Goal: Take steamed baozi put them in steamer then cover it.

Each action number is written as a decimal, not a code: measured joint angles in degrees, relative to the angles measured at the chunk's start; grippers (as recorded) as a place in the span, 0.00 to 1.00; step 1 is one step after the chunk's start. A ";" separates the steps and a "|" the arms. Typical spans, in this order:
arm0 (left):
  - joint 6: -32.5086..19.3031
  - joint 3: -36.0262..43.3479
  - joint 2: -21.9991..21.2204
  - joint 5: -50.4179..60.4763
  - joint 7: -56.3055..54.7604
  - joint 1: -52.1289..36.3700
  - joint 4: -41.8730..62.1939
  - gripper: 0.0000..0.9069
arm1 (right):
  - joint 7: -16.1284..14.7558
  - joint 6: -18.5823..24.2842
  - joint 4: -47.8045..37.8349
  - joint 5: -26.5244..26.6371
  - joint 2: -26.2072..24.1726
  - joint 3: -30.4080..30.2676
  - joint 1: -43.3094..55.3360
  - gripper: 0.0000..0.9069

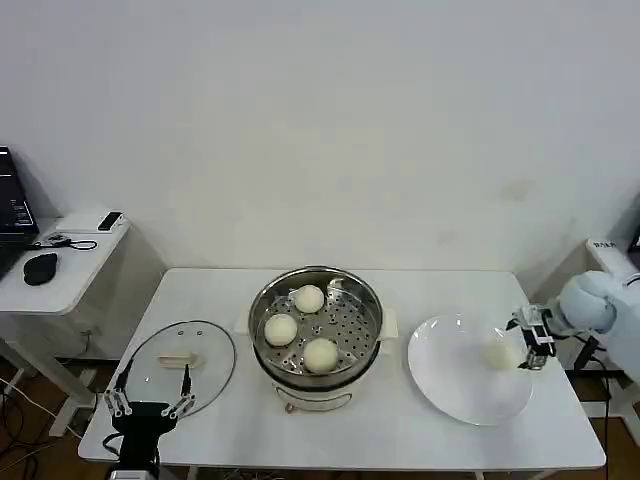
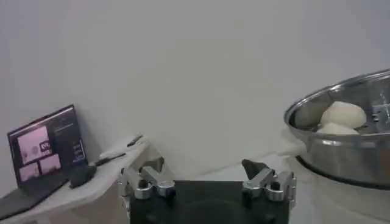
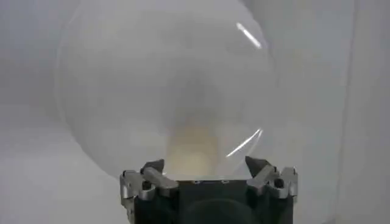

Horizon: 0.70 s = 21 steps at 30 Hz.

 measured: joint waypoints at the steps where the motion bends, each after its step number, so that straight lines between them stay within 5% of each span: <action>1: 0.00 -0.01 -0.06 0.00 -0.01 0.00 0.00 1.00 | 0.07 0.00 -0.36 -0.19 0.28 0.27 -0.37 1.00; 12: 0.00 -0.18 -0.31 0.04 -0.02 0.15 -0.27 1.00 | 1.18 0.00 -4.52 -2.29 4.45 2.31 -2.14 1.00; 16: 0.00 -0.18 -0.40 0.06 -0.02 0.21 -0.16 1.00 | 1.20 -0.29 -5.89 -3.01 5.83 2.41 -2.50 0.89; 21: 0.00 -0.22 -0.41 0.06 -0.03 0.16 0.04 1.00 | 1.19 -0.56 -6.98 -3.71 6.99 2.52 -2.88 0.87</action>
